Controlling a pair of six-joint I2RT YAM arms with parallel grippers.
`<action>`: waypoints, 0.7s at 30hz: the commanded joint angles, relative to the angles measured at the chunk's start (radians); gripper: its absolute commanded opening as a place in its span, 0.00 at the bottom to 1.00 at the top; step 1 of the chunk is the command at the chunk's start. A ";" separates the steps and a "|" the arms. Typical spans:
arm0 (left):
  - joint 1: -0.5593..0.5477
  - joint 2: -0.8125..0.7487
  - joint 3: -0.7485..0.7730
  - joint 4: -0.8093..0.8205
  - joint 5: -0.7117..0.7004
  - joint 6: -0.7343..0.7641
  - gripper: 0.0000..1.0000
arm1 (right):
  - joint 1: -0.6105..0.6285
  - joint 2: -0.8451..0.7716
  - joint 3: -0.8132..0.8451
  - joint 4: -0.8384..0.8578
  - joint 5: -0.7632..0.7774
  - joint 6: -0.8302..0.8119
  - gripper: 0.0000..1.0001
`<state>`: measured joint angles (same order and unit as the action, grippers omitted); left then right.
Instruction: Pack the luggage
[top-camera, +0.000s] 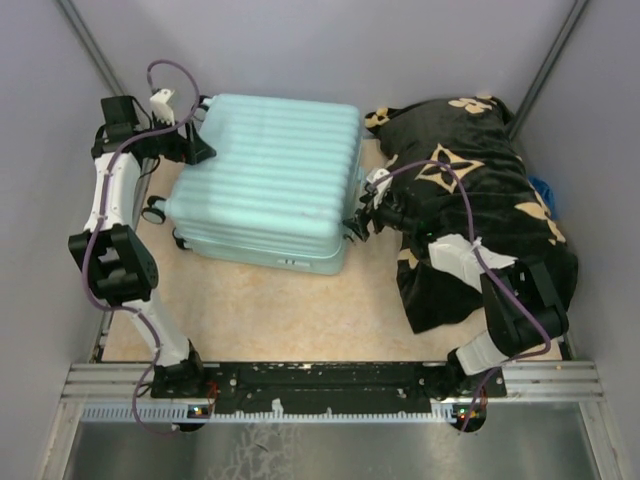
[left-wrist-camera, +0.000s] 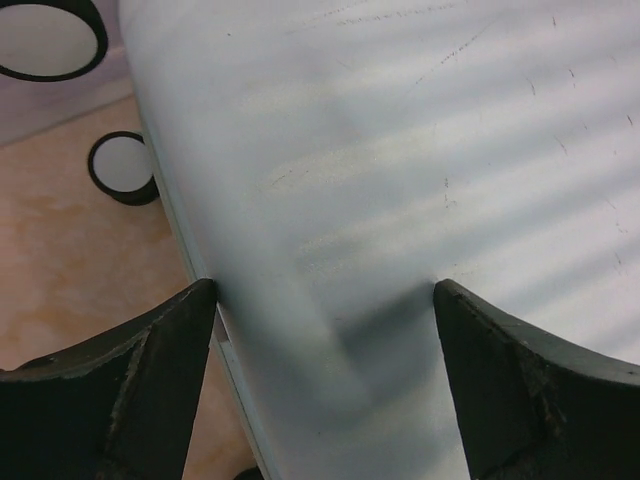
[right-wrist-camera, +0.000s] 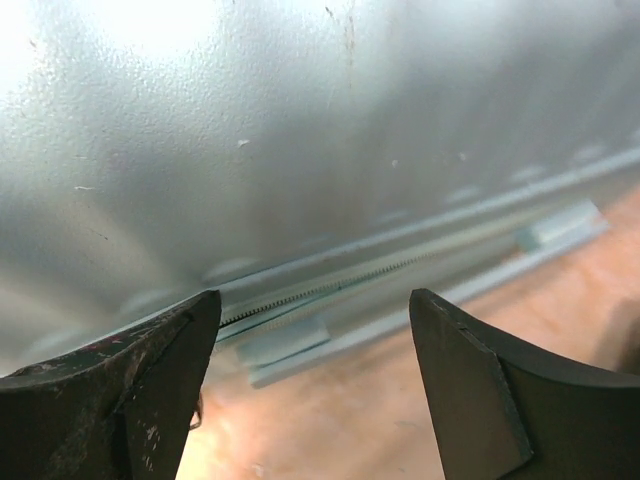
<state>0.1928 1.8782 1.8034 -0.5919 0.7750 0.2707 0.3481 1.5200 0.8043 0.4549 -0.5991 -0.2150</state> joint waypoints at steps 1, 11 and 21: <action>-0.107 0.128 0.037 -0.100 -0.033 0.175 0.91 | 0.183 -0.053 -0.027 -0.009 -0.216 0.068 0.81; -0.105 0.044 0.050 -0.051 -0.081 0.202 0.95 | 0.154 -0.146 -0.093 -0.036 -0.209 0.150 0.77; -0.111 -0.133 -0.053 -0.046 -0.078 0.266 1.00 | 0.180 -0.208 -0.231 0.056 -0.226 0.245 0.59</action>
<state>0.0952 1.8229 1.8107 -0.5671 0.6773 0.4767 0.5034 1.3300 0.6182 0.3920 -0.8238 -0.0338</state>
